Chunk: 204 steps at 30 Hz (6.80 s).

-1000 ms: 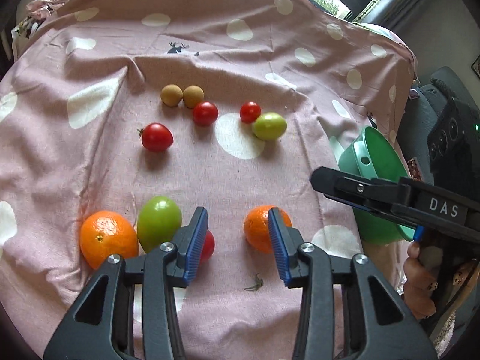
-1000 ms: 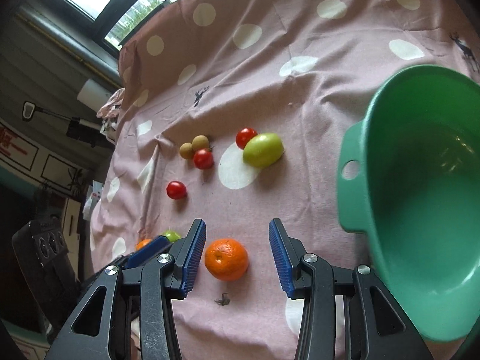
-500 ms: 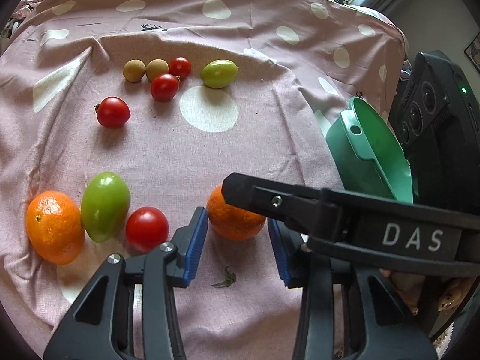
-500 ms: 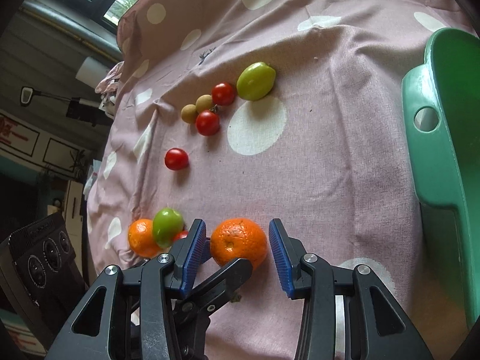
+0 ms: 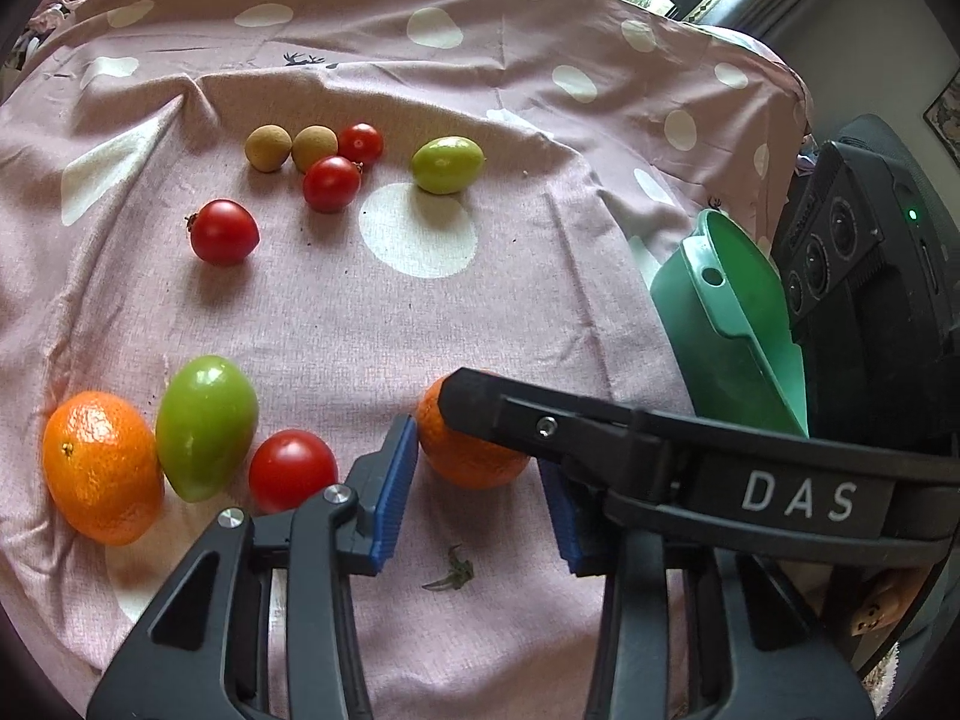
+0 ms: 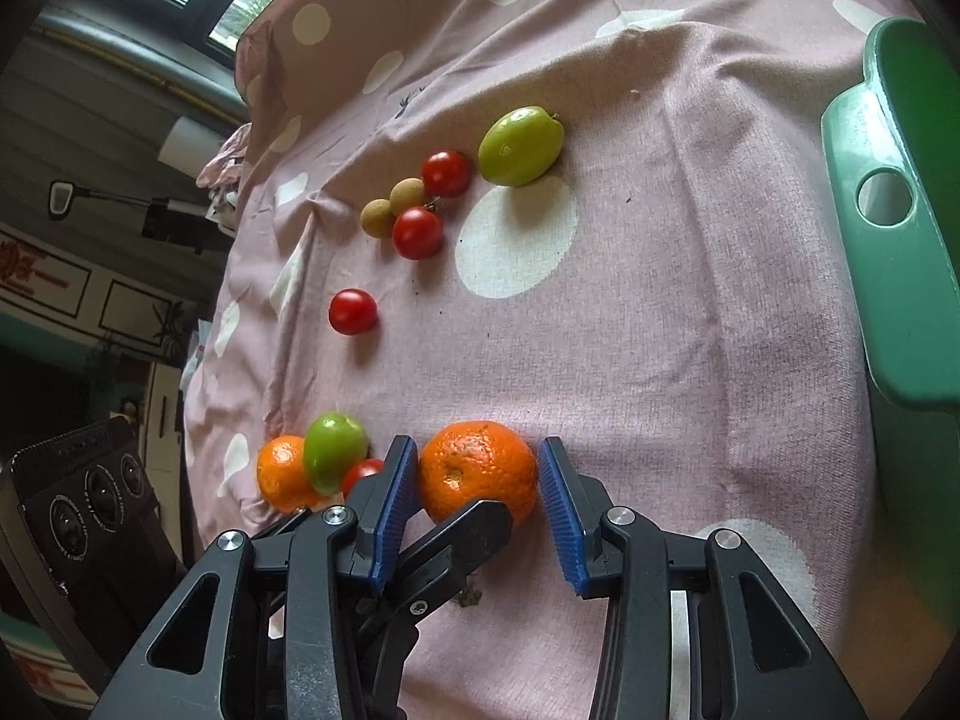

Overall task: Organize fruits
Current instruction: 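Carry the orange into the green bowl and open the right gripper, then withdraw the right gripper from the bowl toward the remaining fruit, then grasp the second orange with the right gripper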

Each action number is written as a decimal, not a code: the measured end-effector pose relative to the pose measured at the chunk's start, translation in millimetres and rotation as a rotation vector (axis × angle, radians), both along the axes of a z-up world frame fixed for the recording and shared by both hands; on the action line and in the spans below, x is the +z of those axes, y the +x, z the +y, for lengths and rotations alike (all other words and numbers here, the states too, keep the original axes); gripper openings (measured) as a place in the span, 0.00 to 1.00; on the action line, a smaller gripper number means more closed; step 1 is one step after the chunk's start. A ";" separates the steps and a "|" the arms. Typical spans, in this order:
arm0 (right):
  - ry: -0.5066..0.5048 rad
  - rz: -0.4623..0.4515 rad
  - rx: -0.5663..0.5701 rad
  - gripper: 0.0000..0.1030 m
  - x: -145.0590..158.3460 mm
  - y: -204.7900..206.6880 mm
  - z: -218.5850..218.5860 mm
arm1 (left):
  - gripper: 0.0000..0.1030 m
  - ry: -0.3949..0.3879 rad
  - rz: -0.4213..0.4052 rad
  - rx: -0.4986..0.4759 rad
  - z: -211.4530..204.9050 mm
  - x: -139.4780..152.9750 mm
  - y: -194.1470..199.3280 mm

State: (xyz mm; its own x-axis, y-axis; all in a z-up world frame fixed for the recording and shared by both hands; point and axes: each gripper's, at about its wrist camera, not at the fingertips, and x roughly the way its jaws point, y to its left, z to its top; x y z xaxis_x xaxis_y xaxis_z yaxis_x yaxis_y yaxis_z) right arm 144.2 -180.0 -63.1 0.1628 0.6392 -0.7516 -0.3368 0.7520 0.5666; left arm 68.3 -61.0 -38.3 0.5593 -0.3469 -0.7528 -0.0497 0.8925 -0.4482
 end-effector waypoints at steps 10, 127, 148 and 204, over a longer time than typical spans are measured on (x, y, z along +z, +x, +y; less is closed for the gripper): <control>0.021 -0.095 -0.011 0.43 27.2 -17.1 -10.3 | 0.39 0.062 -0.105 -0.015 -15.6 32.7 -14.9; -0.063 -0.412 -0.202 0.74 84.2 -44.3 -48.7 | 0.78 0.104 -0.133 0.564 146.8 53.8 -77.4; -0.045 -0.096 0.122 0.47 19.6 -68.7 111.4 | 0.77 0.039 -0.111 0.669 181.0 46.4 -89.2; 0.113 0.108 0.059 0.54 3.8 -35.6 24.3 | 0.46 0.037 0.143 -0.042 40.2 2.7 -36.7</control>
State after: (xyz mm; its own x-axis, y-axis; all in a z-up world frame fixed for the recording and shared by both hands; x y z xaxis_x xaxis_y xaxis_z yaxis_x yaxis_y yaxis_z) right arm 108.6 -155.7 -59.3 0.0450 0.7270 -0.6851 -0.3110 0.6619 0.6820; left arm 31.7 -20.8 -35.6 0.4306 -0.3381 -0.8368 -0.0730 0.9111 -0.4056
